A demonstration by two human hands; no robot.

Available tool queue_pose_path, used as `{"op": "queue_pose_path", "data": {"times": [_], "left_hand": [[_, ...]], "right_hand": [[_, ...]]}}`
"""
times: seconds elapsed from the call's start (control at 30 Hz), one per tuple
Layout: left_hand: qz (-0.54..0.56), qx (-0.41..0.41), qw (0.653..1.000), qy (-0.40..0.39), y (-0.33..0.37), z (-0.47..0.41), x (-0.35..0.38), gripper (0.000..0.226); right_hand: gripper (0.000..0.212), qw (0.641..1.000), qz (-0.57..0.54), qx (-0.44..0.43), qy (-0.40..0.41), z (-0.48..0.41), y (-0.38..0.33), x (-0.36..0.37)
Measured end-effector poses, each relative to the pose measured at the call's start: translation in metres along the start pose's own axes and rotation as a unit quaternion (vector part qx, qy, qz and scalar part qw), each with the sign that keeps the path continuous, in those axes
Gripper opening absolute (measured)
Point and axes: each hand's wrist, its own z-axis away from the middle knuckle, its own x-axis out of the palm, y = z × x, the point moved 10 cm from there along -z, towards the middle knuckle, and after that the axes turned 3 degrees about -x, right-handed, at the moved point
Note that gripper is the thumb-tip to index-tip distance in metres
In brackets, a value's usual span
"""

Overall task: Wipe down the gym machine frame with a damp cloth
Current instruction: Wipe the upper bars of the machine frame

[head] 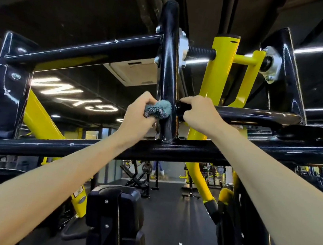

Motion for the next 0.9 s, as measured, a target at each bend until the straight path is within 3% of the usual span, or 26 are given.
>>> {"op": "queue_pose_path", "data": {"times": [0.17,0.33,0.47,0.53,0.67,0.8,0.9], "left_hand": [[-0.048,-0.042,0.992,-0.110,0.001,0.033,0.020,0.032],[-0.002,-0.128,0.991,0.037,-0.017,0.000,-0.006,0.021],[-0.108,-0.082,0.990,-0.034,-0.005,0.022,0.007,0.031],[-0.108,-0.085,0.989,-0.052,-0.008,0.023,0.007,0.029],[-0.025,-0.223,0.974,0.021,-0.043,-0.012,-0.009,0.020],[0.007,-0.271,0.953,-0.134,-0.058,-0.011,0.018,0.029],[-0.025,-0.218,0.955,-0.197,-0.035,-0.011,0.028,0.031]], "right_hand": [[0.054,1.000,0.004,-0.013,-0.006,0.004,-0.003,-0.001],[0.044,0.999,0.004,-0.016,-0.030,0.006,-0.009,-0.002],[0.044,1.000,0.007,-0.008,-0.023,0.006,-0.012,-0.003],[0.047,1.000,0.020,-0.003,-0.015,0.006,-0.015,-0.004],[0.042,0.998,0.055,0.014,-0.006,0.004,-0.017,-0.002],[0.036,0.996,0.076,0.048,0.027,-0.005,-0.017,-0.003],[0.060,0.991,0.103,0.064,0.052,-0.008,-0.022,-0.005]]}}
